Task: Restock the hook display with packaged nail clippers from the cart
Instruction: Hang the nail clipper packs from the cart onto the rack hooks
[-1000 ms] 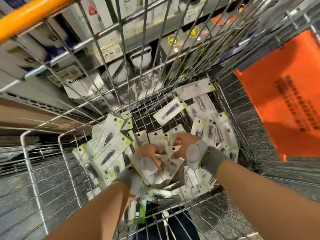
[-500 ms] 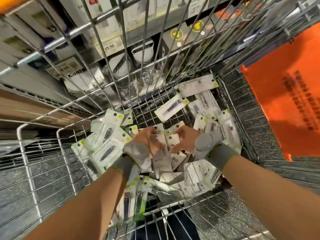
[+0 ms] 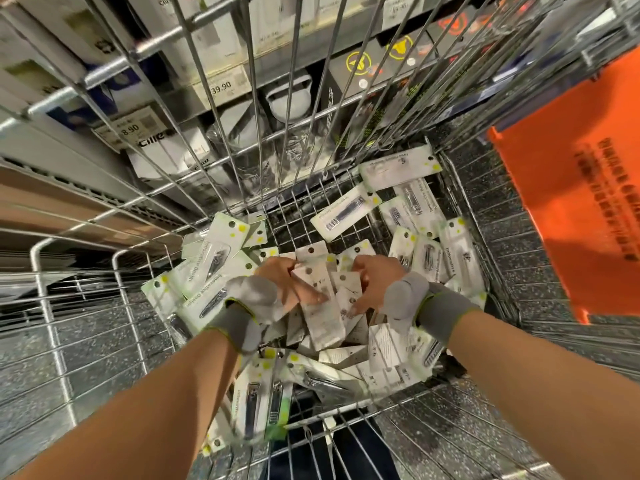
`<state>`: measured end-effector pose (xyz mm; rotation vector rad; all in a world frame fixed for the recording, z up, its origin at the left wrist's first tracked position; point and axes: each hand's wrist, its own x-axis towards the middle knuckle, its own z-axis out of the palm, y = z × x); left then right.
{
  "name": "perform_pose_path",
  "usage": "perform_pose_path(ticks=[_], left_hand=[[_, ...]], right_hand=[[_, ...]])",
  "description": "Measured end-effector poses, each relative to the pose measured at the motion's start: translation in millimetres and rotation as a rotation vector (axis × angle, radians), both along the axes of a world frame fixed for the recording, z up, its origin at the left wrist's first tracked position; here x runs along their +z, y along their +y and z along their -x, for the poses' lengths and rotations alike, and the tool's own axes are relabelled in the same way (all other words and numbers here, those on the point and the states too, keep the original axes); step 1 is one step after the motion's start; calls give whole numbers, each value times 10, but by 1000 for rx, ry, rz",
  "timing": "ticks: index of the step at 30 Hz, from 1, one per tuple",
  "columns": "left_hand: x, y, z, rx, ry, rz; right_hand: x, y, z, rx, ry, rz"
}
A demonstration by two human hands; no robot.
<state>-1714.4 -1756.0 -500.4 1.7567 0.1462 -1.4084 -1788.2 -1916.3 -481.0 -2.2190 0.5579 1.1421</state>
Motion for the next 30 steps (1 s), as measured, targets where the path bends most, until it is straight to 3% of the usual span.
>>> perform_pose_path(ticks=[2, 5, 17, 21, 25, 27, 30], left_hand=[[69, -26, -77, 99, 43, -11], [219, -78, -175, 14, -58, -190], [144, -36, -81, 183, 63, 21], [40, -131, 33, 117, -84, -62], [49, -233, 62, 209, -25, -68], [45, -244, 88, 225, -44, -41], [49, -254, 92, 317, 99, 50]], right_hand=[[13, -13, -14, -15, -16, -14], [32, -30, -57, -86, -45, -35], [-70, -131, -198, -533, -224, -182], [-211, 48, -197, -468, -304, -122], [-247, 92, -236, -377, -185, -49], [-273, 86, -219, -424, -224, -22], [-279, 57, -221, -562, -264, -40]])
